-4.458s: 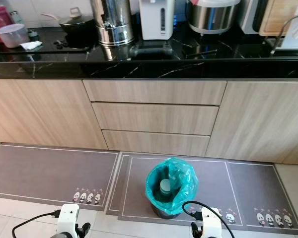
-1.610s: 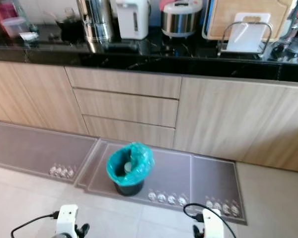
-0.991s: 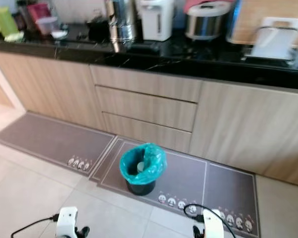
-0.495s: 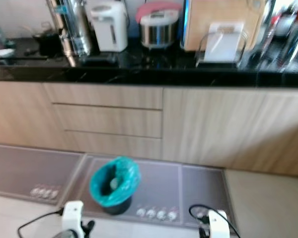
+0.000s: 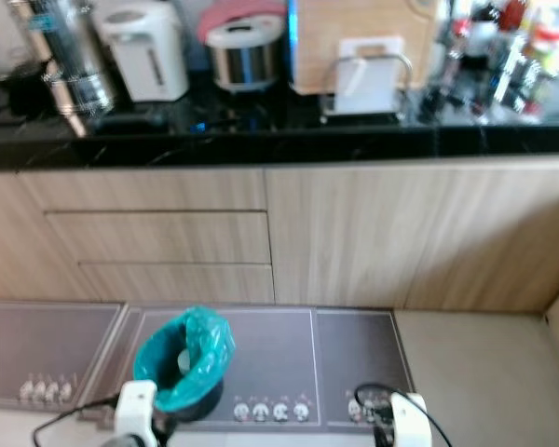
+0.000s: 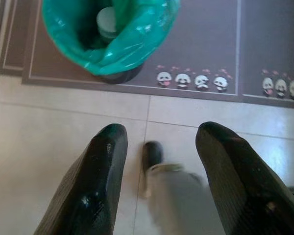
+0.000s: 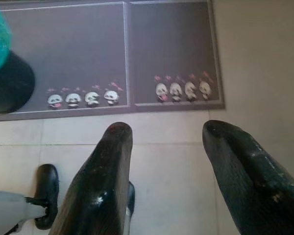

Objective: Kitchen organization

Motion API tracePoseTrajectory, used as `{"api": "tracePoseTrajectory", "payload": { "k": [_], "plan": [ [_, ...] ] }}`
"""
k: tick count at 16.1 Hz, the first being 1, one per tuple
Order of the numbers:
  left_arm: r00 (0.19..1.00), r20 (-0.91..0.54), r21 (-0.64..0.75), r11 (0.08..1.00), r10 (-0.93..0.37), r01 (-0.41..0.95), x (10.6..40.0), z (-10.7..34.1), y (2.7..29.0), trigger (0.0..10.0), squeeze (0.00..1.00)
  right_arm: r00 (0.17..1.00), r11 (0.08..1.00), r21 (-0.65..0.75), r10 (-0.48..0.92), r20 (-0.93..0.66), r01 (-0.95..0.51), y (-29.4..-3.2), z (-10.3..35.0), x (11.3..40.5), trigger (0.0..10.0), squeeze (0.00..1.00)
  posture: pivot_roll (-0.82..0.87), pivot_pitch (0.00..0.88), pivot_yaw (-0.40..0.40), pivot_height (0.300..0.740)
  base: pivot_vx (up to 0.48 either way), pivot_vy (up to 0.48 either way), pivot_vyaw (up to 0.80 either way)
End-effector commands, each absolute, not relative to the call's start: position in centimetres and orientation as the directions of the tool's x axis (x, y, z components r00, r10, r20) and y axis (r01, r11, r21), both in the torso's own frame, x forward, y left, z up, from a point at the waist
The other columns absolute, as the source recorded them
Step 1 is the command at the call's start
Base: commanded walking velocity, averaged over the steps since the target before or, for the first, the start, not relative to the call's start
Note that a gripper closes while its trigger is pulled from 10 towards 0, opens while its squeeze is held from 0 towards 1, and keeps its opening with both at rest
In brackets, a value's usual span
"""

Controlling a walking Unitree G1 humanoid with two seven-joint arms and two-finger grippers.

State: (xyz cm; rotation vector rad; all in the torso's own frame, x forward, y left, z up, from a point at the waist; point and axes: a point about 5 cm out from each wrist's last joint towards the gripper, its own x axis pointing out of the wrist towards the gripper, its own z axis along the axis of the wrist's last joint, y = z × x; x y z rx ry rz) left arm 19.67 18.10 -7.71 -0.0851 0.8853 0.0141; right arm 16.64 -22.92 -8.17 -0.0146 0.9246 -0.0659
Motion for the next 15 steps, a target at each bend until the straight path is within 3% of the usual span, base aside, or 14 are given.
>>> {"api": "tracePoseTrajectory", "payload": {
  "k": [1, 15],
  "plan": [
    [0.620, -0.784, -0.055, 0.997, -0.005, -0.062, 19.15, -7.91, 18.79, 10.0, 0.00, 0.599, 0.999, -0.019, -0.036, -0.800, 0.035, -22.00, -8.40, 16.55, 10.0, 0.00, 0.07, 0.000, 0.028, 0.740, 0.000, 0.000, 0.00],
    [0.608, -0.794, -0.054, 0.997, -0.009, -0.056, 18.69, -8.12, 18.92, 10.0, 0.00, 0.595, 1.000, -0.010, -0.019, -0.803, 0.018, -21.94, -8.54, 16.15, 10.0, 0.00, 0.06, 0.000, 0.031, 0.740, 0.000, 0.000, 0.00]
  ]
}}
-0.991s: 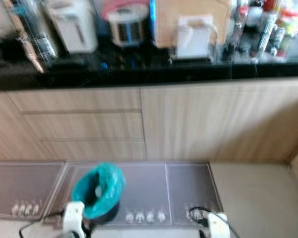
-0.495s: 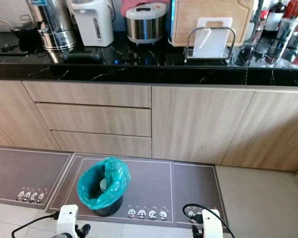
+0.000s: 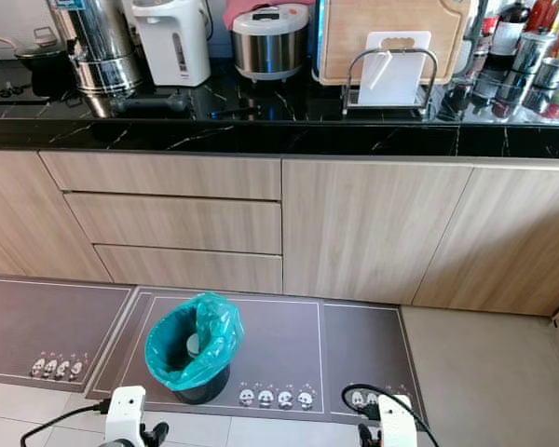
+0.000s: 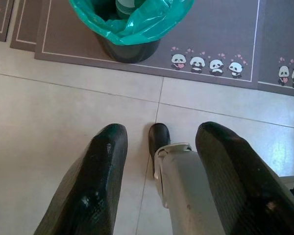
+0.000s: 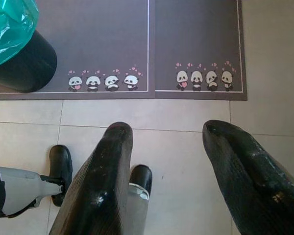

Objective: Kitchen organization

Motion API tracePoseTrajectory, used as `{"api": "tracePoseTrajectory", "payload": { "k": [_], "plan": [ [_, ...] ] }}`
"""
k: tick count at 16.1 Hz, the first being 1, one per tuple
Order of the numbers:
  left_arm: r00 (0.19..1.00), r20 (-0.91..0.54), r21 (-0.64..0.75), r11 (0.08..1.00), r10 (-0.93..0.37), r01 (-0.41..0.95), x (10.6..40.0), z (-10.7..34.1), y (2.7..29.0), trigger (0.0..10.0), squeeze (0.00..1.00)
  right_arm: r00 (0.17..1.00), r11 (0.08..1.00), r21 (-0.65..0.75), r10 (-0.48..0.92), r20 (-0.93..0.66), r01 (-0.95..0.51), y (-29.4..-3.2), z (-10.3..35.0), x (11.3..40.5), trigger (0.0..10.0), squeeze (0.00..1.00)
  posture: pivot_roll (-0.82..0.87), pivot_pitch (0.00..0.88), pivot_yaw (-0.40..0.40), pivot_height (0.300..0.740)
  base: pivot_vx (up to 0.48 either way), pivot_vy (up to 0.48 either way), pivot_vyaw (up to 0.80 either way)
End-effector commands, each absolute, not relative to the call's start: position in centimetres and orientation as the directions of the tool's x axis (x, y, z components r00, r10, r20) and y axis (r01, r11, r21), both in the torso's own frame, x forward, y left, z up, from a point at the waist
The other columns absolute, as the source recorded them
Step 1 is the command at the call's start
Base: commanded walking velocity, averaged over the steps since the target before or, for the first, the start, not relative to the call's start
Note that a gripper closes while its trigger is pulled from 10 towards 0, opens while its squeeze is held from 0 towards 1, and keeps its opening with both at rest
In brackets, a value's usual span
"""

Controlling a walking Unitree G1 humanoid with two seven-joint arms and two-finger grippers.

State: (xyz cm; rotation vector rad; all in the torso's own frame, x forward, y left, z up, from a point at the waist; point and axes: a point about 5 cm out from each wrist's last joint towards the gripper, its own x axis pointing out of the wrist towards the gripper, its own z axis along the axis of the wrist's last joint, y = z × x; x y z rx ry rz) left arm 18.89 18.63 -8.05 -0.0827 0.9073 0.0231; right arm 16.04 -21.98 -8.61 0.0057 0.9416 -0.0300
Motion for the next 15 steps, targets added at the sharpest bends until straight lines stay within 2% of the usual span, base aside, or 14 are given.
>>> {"api": "tracePoseTrajectory", "payload": {
  "k": [1, 15],
  "plan": [
    [0.608, -0.794, -0.055, 0.997, -0.008, -0.058, 18.66, -8.13, 18.93, 10.0, 0.00, 0.594, 1.000, -0.010, -0.018, -0.804, 0.017, -21.94, -8.56, 16.12, 10.0, 0.00, 0.06, 0.000, 0.030, 0.740, 0.000, 0.000, 0.00],
    [0.616, -0.787, -0.067, 0.995, -0.003, -0.080, 19.15, -7.92, 18.80, 10.0, 0.00, 0.602, 1.000, -0.015, -0.026, -0.798, 0.022, -22.16, -8.27, 16.74, 10.0, 0.00, 0.07, 0.000, 0.021, 0.740, 0.017, 0.000, 0.00]
  ]
}}
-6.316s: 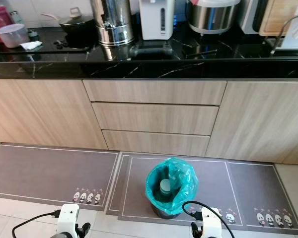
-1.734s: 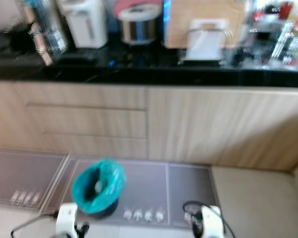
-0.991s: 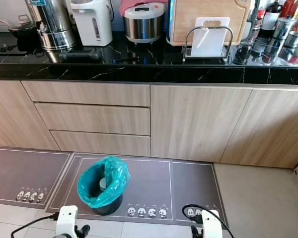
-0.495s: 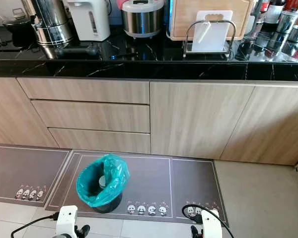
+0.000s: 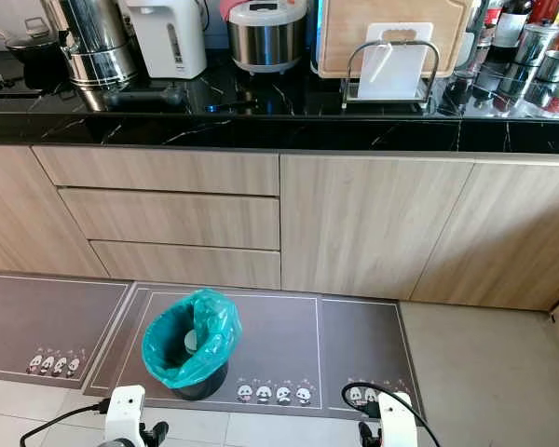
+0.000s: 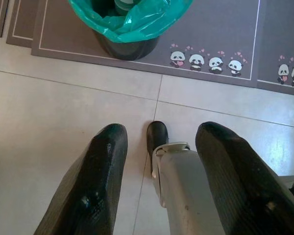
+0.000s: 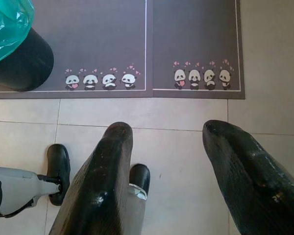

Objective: Kitchen organization

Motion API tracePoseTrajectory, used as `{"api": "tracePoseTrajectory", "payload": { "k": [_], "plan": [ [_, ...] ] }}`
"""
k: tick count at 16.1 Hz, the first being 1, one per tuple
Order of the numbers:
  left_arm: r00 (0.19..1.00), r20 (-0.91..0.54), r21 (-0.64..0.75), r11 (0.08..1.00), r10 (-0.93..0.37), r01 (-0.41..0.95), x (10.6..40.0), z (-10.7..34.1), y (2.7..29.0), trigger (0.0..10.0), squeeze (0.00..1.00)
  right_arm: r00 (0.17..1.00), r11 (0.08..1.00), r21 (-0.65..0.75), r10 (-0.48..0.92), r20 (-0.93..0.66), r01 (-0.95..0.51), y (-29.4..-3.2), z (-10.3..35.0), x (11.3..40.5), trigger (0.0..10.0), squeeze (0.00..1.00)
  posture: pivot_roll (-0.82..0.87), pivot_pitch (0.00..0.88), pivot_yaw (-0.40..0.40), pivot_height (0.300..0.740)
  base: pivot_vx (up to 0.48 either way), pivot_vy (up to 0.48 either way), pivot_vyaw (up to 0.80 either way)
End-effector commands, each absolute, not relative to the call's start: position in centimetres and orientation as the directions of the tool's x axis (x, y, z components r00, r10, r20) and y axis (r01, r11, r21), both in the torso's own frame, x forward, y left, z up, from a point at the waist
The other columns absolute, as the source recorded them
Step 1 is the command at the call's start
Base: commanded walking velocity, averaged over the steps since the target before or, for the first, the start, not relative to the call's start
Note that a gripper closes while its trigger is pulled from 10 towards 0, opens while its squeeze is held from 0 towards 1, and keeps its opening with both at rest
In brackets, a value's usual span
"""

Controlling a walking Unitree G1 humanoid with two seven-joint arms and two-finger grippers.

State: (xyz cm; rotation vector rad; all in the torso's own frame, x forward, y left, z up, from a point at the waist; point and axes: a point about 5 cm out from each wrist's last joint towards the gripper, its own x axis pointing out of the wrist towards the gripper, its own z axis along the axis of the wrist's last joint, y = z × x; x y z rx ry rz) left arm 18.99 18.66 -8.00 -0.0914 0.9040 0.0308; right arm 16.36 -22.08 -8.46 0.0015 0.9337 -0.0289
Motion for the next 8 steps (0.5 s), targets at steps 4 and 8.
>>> {"api": "tracePoseTrajectory", "payload": {
  "k": [4, 8],
  "plan": [
    [0.617, -0.787, -0.066, 0.995, -0.003, -0.079, 19.23, -7.88, 18.81, 10.0, 0.00, 0.604, 1.000, -0.014, -0.027, -0.797, 0.026, -22.17, -8.24, 16.82, 10.0, 0.00, 0.07, 0.000, 0.023, 0.740, 0.250, 0.000, 0.00],
    [0.618, -0.786, -0.067, 0.995, -0.003, -0.079, 19.29, -7.85, 18.82, 10.0, 0.00, 0.604, 1.000, -0.014, -0.027, -0.796, 0.027, -22.16, -8.21, 16.88, 10.0, 0.00, 0.07, 0.000, 0.024, 0.740, 0.265, 0.000, 0.00]
  ]
}}
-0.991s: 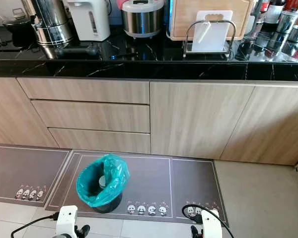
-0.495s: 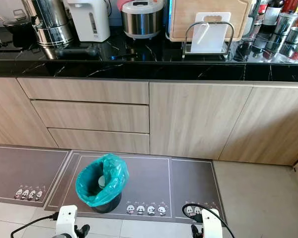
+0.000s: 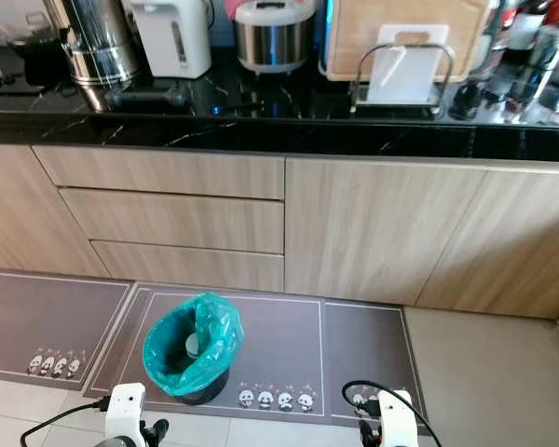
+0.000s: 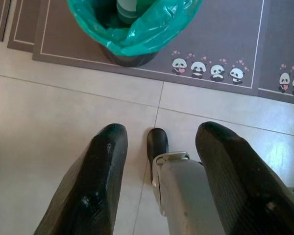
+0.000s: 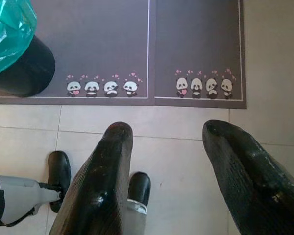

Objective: Kitchen organization

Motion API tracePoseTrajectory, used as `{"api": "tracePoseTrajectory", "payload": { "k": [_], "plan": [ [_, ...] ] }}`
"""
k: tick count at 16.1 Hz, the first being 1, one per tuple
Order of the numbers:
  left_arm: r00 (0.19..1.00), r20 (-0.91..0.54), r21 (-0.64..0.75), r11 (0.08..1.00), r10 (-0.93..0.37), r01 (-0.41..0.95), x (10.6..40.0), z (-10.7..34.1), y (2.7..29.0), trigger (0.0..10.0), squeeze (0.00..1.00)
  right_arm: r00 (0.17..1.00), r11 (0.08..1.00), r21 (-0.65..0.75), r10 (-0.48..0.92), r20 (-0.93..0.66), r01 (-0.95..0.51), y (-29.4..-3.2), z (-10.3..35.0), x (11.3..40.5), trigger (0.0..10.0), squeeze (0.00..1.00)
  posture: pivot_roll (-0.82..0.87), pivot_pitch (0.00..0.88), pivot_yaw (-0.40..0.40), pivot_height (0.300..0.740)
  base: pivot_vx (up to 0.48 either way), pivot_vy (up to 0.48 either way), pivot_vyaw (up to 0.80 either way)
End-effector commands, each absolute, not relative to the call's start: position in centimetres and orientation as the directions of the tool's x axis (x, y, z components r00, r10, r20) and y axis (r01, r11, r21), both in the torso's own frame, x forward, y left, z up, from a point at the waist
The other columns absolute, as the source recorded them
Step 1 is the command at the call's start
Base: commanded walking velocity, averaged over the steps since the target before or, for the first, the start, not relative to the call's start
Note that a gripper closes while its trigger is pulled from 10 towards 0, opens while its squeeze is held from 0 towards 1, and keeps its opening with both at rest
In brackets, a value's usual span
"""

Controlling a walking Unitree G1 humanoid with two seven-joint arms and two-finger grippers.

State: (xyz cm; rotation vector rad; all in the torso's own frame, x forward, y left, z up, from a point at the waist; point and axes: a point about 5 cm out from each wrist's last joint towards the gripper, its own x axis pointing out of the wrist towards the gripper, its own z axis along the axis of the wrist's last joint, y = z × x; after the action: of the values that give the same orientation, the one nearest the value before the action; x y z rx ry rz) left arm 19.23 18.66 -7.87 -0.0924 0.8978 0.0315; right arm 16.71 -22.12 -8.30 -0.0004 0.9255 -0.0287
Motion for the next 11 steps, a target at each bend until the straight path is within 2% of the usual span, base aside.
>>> {"api": "tracePoseTrajectory", "payload": {
  "k": [1, 2, 11],
  "plan": [
    [0.618, -0.786, -0.066, 0.995, -0.003, -0.078, 19.30, -7.85, 18.83, 10.0, 0.00, 0.604, 1.000, -0.014, -0.027, -0.796, 0.027, -22.16, -8.21, 16.90, 10.0, 0.00, 0.07, 0.000, 0.024, 0.740, 0.274, 0.000, 0.00],
    [0.618, -0.786, -0.066, 0.995, -0.004, -0.078, 19.31, -7.84, 18.83, 10.0, 0.00, 0.604, 1.000, -0.014, -0.027, -0.796, 0.027, -22.16, -8.20, 16.91, 10.0, 0.00, 0.07, 0.000, 0.024, 0.740, 0.270, 0.000, 0.00],
    [0.628, -0.778, -0.075, 0.994, -0.011, -0.075, 19.51, -7.73, 18.78, 10.0, 0.00, 0.605, 1.000, -0.013, -0.021, -0.796, 0.018, -22.15, -8.14, 17.07, 10.0, 0.00, 0.06, 0.000, 0.021, 0.740, 0.000, 0.000, 0.00]
  ]
}}
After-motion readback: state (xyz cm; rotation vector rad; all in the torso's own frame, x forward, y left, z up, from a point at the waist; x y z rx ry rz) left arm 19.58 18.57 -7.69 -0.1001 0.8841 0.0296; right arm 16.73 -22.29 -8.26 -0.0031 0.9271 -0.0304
